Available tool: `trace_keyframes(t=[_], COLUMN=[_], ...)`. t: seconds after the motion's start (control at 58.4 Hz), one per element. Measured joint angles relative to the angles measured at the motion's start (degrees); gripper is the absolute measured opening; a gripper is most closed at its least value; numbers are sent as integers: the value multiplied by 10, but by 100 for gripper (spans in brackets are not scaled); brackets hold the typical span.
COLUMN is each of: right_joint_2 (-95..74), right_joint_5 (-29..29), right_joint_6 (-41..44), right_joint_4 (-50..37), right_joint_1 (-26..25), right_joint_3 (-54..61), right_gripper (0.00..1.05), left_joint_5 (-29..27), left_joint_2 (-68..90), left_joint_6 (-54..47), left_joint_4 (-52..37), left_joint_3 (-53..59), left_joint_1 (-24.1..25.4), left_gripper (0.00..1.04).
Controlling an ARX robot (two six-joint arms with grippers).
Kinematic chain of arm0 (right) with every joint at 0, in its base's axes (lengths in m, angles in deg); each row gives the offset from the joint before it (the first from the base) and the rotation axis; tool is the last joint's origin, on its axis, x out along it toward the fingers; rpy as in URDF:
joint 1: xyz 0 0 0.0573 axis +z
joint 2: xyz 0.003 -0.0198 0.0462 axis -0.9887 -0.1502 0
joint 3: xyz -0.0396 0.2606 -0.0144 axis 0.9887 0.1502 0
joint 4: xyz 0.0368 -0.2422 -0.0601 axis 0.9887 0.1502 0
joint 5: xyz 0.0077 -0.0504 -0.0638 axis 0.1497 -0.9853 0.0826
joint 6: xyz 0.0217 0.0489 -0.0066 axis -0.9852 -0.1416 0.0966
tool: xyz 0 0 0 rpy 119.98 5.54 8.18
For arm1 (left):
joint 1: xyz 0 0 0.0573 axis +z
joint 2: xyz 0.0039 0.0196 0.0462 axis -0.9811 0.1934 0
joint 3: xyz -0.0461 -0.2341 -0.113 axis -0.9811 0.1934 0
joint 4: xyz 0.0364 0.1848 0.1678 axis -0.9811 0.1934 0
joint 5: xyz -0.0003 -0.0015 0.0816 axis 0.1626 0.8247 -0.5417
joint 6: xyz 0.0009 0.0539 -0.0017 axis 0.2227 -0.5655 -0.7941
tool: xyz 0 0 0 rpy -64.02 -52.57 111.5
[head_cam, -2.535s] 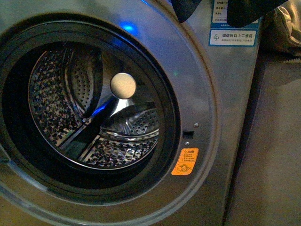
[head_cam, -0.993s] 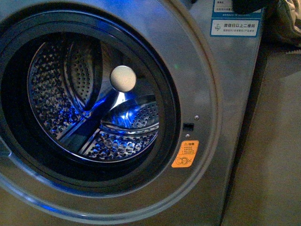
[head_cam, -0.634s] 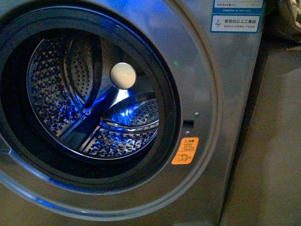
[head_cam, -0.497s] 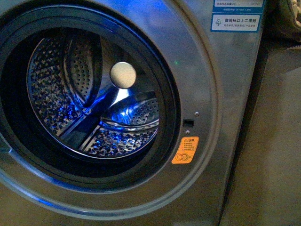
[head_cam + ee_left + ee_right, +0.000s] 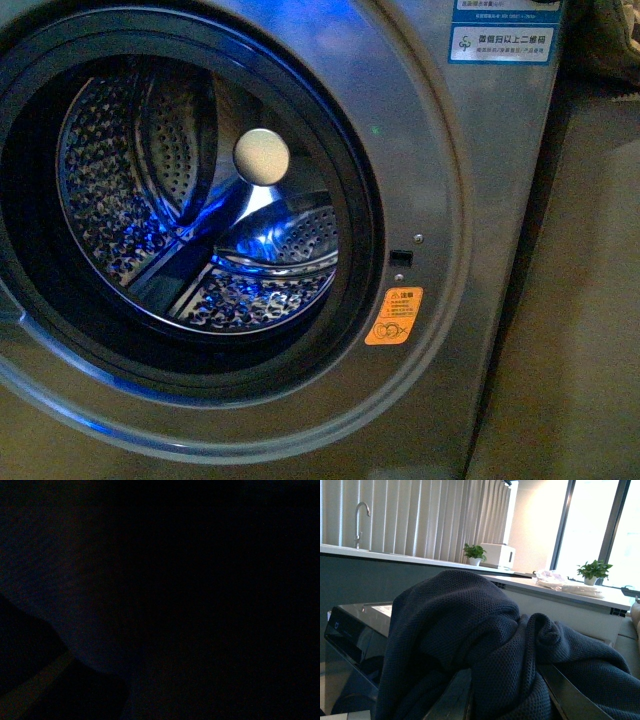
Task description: Put clothes into washing machine
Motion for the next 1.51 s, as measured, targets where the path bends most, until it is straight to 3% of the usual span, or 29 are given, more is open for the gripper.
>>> trace_keyframes(t=[0.137,0.223,0.428,0.48,0.531,0.565,0.976,1.336,1.507], right_joint_2=[0,0,1,1,1,1,1,1,29], right_joint_5=[2,2,7,8,8,8,8,8,-109], right_joint_6=[0,0,0,0,0,-1,-1,-1,-48], right_joint_4=[0,0,0,0,0,0,0,0,11], right_joint_1=[0,0,1,1,1,1,1,1,3], right_joint_3=[0,0,0,0,0,0,0,0,42], right_gripper=[26,43,71,83,92,99,97,97,97], left_joint_5=[-14,-20,-21,-19,-18,-16,16,96,129], left_joint_2=[0,-4,-19,-31,-43,-55,-159,-281,-309], left_joint_6=[5,9,18,28,33,37,61,71,88], left_joint_4=[0,-2,-13,-15,-17,-19,-47,-51,-45], left_joint_3=[2,12,50,70,86,101,250,468,530], left_joint_1=[7,17,44,59,70,79,139,193,237], left_gripper=[69,54,25,14,10,8,7,7,7])
